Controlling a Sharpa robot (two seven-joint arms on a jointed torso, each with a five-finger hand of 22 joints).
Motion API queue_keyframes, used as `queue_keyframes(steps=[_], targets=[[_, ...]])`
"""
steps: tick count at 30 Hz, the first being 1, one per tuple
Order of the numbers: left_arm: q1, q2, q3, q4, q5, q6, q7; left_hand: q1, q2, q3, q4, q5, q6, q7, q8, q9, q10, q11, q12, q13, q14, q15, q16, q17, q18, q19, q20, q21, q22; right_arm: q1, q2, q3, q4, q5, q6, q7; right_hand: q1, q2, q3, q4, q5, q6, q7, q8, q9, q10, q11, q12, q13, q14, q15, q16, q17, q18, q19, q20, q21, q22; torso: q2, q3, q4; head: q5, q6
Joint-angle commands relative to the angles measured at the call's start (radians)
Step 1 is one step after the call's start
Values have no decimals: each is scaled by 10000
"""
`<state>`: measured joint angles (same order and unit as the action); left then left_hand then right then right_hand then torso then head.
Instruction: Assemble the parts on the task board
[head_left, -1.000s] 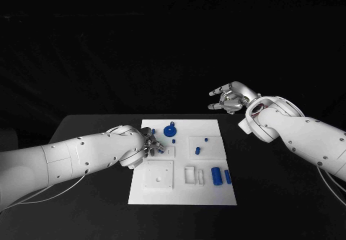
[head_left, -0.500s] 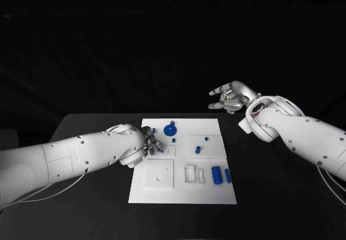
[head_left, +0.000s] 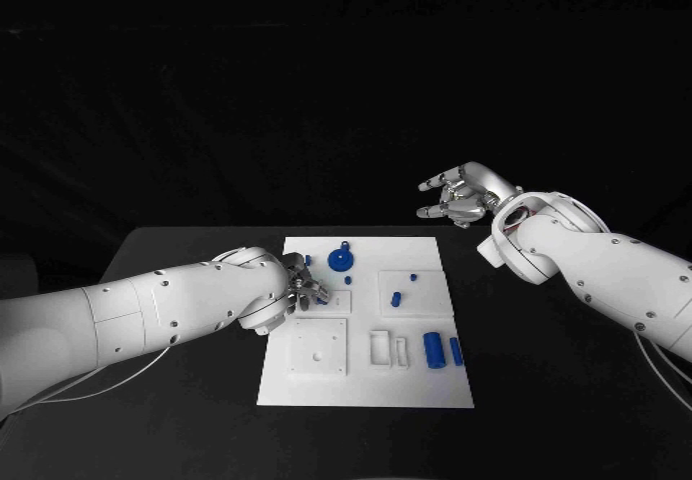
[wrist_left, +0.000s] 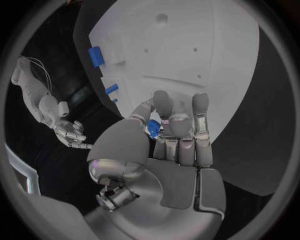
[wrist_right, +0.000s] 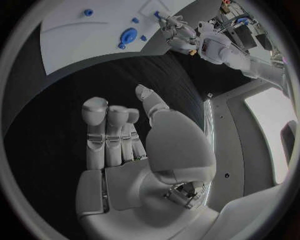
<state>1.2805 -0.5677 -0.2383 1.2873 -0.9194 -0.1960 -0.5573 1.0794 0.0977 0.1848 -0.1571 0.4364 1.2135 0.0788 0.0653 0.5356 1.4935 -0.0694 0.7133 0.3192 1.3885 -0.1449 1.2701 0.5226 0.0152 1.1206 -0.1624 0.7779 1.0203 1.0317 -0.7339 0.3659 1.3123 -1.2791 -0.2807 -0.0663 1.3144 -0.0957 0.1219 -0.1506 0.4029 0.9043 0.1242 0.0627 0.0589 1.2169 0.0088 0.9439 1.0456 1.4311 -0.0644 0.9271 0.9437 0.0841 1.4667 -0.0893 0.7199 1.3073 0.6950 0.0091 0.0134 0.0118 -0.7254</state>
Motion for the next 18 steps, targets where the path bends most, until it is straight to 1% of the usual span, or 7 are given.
queue_keyframes(steps=[1,6,11,18], targets=[[-29,8,-18,-1,-30,271,-77,161,164,49,-19,18,2158,-1458,68,4777,204,-329,-13,-11,-6,-77,-43,-16,-71,81,-18,-59,9,-11,16,6,-3,-1,109,98,-89,-21,-5,-73,58,80,-15,-48,-7,-19,-41,36,9,10,-38,-9,8,172,498,30,14,880,2,2,1,4,4],[-29,21,-18,-31,-61,280,-79,151,169,40,-23,7,2149,-1455,67,4772,204,-327,-21,-13,-10,-75,-48,-29,-73,99,-17,-116,74,-18,23,6,-8,-1,115,99,-89,-21,-5,-73,58,80,-15,-48,-7,-19,-41,36,9,10,-38,-9,8,172,498,30,14,880,2,7,-1,13,7],[-31,61,-19,-80,-84,346,-80,145,166,31,-18,-1,2149,-1454,67,4766,204,-325,-28,-16,-18,-74,-63,-59,-74,109,-16,-147,107,-23,28,6,-12,-1,120,100,-89,-21,-5,-73,58,80,-15,-48,-7,-19,-41,36,9,10,-38,-9,8,172,498,30,14,880,6,4,-4,12,3],[-50,139,-19,-143,-138,529,-89,145,141,7,-15,-48,2152,-1455,67,4752,205,-322,-29,-16,-16,-72,-65,-65,-79,117,-15,-175,132,-29,35,6,-15,-1,126,104,-89,-21,-5,-73,58,80,-15,-48,-7,-19,-41,36,9,10,-38,-9,8,172,498,30,14,880,7,8,-7,14,-29]])
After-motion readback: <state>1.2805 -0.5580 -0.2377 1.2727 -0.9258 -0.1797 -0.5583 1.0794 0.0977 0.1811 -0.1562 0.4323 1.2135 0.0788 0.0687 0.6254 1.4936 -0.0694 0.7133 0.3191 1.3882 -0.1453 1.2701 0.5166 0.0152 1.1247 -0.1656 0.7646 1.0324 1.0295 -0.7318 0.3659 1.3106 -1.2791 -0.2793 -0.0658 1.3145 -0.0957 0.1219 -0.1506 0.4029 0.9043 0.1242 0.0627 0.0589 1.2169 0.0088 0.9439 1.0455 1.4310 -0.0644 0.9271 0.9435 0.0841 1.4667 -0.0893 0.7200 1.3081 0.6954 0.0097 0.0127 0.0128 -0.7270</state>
